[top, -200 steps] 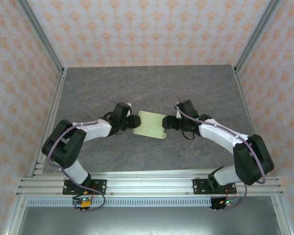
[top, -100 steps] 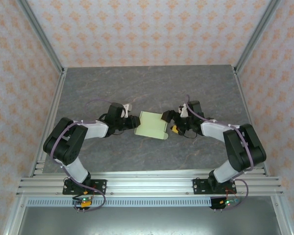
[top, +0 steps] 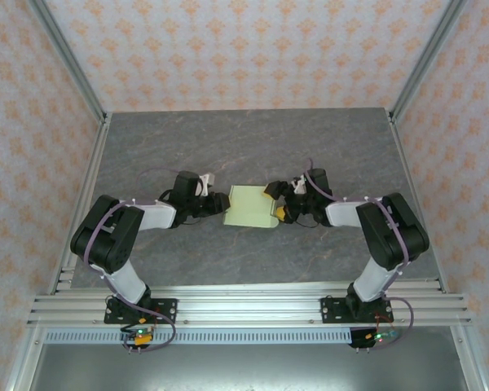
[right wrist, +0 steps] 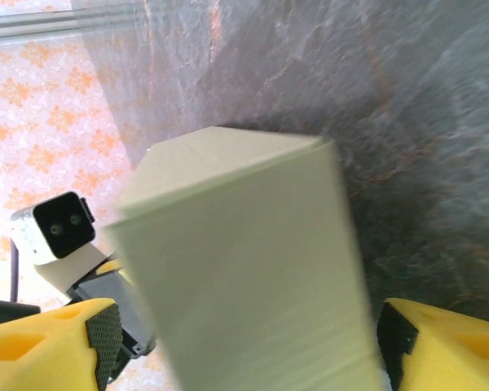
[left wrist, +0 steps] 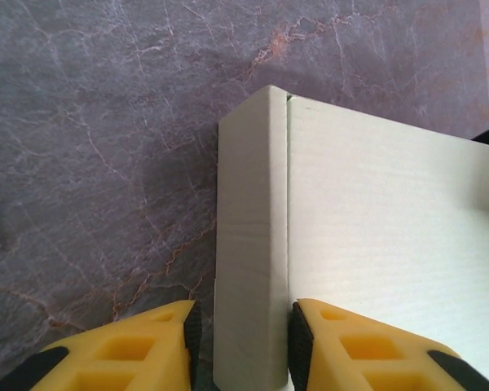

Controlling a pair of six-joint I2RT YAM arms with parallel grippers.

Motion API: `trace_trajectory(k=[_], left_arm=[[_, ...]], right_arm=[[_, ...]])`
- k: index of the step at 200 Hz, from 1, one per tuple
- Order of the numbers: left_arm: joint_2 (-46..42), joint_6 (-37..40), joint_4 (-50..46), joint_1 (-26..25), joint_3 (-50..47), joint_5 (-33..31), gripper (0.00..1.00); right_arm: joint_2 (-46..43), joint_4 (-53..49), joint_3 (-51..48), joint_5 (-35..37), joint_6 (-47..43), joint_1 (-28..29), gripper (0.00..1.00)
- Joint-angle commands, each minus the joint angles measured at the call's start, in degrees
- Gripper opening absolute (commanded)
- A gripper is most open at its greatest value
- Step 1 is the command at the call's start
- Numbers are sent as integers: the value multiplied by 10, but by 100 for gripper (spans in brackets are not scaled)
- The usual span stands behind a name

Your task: Fold the paper box

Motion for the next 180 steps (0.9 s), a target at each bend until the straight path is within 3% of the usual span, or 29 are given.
trace_trajectory(k=[1,18,29,45,66,79,105,111,133,144,162,180], left_arm=[[17,0,-63,3,-17,4,39],[-1,-10,-17,2,-35,18,42],[-16,-14,3,2,-43,29,50],[-48,-10,11,2,-53,29,63],[-124,6,58,2,-84,31,69],[-192,22,68,-1,-106,-1,74],[-326,161,65,-73,-137,-126,86],[-350,196,68,-94,-146,-155,99],[-395,294,171,-124,-210,-192,100],[-406,360,188,-124,-231,-186,100],[-407,516,111,-131,-227,-95,96],[-403,602,109,-160,-239,-110,94]], right_arm=[[10,87,-10,-1,60,8,70],[20,124,-15,0,93,15,56],[27,144,-17,-3,110,17,51],[32,151,-19,-2,125,16,48],[31,149,-23,0,139,16,46],[25,144,-24,-5,148,17,46],[4,79,-18,-11,149,16,46],[-1,59,-14,-13,145,17,46],[-12,1,1,-24,134,15,46],[-12,-20,9,-30,132,14,45],[-7,-57,23,-49,129,11,45],[-2,-83,31,-66,122,8,45]])
